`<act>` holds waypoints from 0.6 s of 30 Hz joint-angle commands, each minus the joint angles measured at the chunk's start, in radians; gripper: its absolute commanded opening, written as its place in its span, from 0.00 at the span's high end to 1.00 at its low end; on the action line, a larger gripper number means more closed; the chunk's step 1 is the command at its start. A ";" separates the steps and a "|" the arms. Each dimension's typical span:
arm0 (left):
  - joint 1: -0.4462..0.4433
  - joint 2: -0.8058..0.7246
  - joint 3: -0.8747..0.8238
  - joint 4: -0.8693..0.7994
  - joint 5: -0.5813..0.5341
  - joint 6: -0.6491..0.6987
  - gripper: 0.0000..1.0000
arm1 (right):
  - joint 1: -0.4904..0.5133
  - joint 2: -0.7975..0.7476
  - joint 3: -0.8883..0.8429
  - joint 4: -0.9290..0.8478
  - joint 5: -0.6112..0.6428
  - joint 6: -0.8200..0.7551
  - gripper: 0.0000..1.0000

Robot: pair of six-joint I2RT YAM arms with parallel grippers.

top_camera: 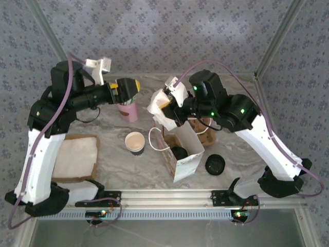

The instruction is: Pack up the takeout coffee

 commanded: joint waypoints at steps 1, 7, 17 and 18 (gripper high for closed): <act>-0.003 -0.063 -0.099 0.052 -0.101 0.021 0.00 | 0.018 -0.042 -0.028 -0.115 0.162 0.065 1.00; -0.004 -0.144 -0.286 0.101 -0.119 -0.006 0.01 | 0.034 -0.054 -0.099 -0.171 0.267 0.170 1.00; -0.004 -0.190 -0.414 0.129 -0.104 -0.032 0.00 | 0.055 -0.036 -0.234 -0.138 0.292 0.281 1.00; -0.004 -0.191 -0.418 0.129 -0.104 -0.031 0.00 | 0.060 -0.030 -0.243 -0.141 0.303 0.288 1.00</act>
